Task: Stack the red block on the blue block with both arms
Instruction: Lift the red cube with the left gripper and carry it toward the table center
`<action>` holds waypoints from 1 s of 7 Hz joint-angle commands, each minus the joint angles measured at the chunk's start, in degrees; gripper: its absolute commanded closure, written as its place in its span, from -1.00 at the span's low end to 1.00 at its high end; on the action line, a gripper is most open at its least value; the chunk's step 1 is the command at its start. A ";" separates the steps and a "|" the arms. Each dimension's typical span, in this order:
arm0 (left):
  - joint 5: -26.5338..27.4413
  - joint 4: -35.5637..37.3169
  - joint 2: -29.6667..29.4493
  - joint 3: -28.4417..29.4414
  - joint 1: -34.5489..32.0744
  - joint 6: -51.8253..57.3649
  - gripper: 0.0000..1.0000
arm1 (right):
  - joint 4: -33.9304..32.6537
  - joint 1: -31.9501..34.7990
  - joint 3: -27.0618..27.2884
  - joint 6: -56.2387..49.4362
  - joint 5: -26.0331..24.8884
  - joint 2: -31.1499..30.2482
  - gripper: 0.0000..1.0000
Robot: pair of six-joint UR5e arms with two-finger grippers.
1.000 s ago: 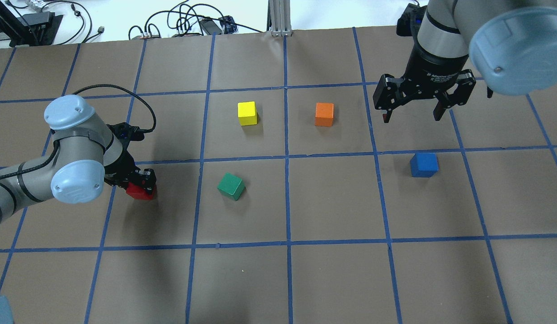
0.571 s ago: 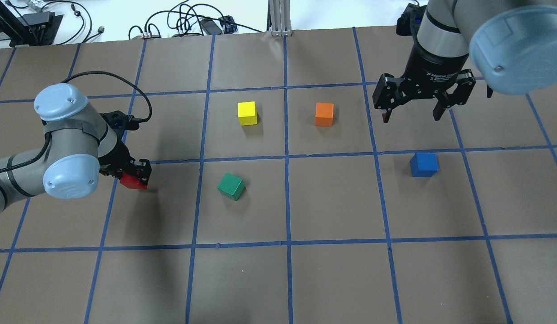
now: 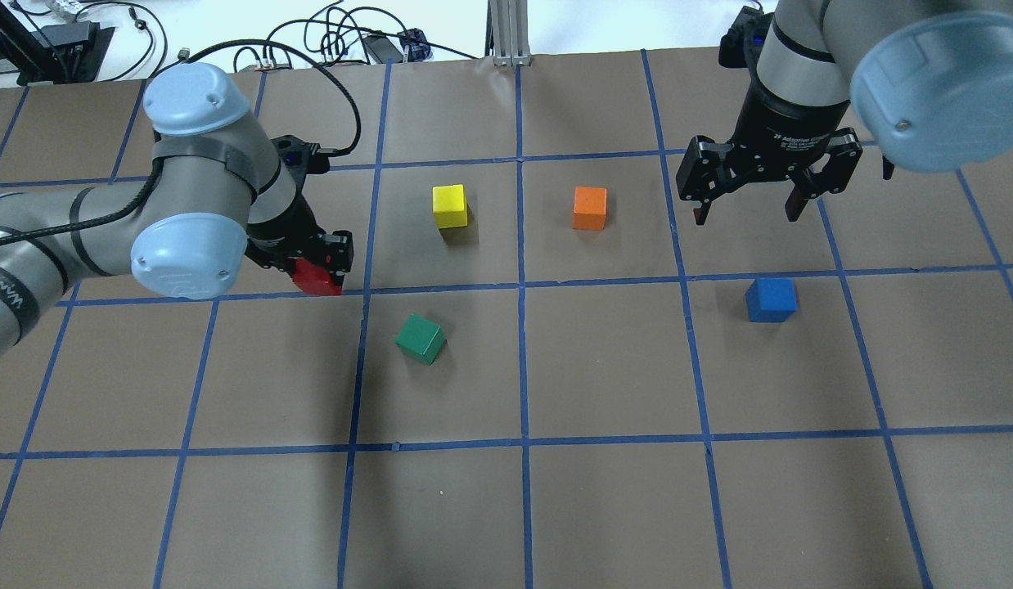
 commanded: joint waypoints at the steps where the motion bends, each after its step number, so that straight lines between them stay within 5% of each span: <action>1: -2.87 -0.24 -4.12 5.60 -7.97 -9.32 1.00 | -0.69 -0.03 0.15 0.07 0.40 0.03 -1.00; 4: -2.09 3.18 -12.99 12.29 -19.41 -22.60 1.00 | -1.31 -0.03 1.30 0.33 0.31 0.12 -1.00; 7: -2.17 4.58 -18.09 11.78 -21.20 -23.33 1.00 | -1.49 -0.12 1.30 0.77 0.66 0.29 -1.00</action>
